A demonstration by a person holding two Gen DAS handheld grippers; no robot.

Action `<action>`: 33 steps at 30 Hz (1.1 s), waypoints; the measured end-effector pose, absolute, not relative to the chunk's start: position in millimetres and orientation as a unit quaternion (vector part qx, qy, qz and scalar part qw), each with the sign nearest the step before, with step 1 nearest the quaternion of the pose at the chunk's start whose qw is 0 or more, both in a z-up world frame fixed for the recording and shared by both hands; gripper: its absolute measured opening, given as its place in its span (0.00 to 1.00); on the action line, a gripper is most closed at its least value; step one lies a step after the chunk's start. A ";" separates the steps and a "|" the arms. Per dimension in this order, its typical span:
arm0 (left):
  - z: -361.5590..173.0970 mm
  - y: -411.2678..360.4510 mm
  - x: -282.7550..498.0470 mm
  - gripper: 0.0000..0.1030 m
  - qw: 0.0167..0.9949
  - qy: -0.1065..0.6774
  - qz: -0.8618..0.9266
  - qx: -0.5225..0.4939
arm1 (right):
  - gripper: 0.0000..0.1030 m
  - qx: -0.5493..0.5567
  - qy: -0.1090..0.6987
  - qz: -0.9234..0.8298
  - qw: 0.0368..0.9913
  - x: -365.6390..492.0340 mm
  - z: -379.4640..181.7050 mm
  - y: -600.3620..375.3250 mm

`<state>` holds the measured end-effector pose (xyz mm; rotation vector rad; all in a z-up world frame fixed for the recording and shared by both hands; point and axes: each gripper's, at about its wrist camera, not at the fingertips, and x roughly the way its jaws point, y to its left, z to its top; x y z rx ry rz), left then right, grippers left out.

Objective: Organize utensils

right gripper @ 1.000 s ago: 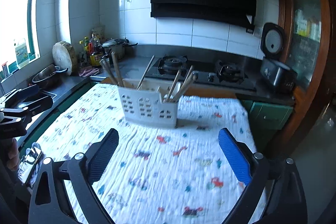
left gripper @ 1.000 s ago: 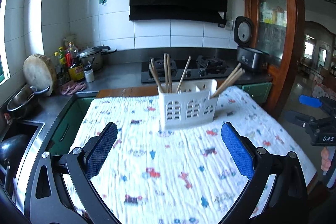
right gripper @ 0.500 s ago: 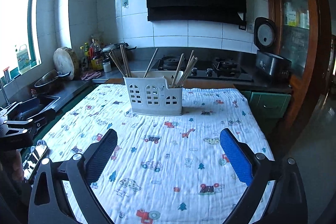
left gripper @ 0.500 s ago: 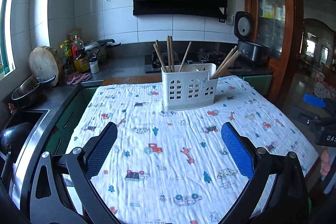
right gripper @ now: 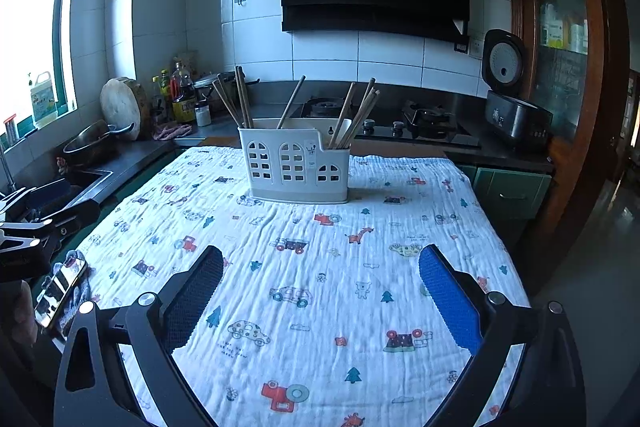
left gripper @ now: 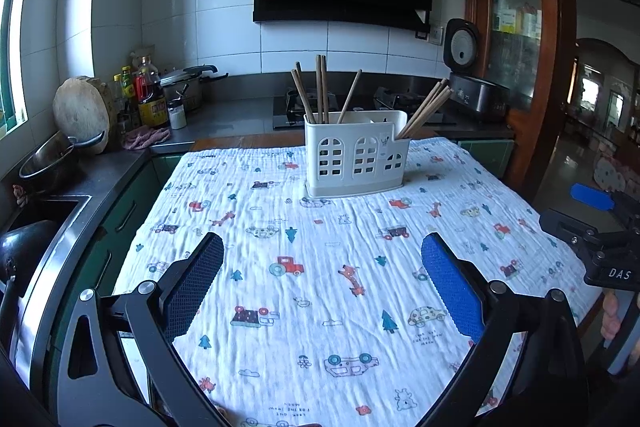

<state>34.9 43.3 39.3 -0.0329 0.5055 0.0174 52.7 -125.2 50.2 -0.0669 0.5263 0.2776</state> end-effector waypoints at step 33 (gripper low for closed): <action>33.6 39.4 37.8 0.95 0.967 0.255 -0.004 -0.021 | 0.93 -0.041 0.258 0.141 0.955 54.2 51.0 -117.1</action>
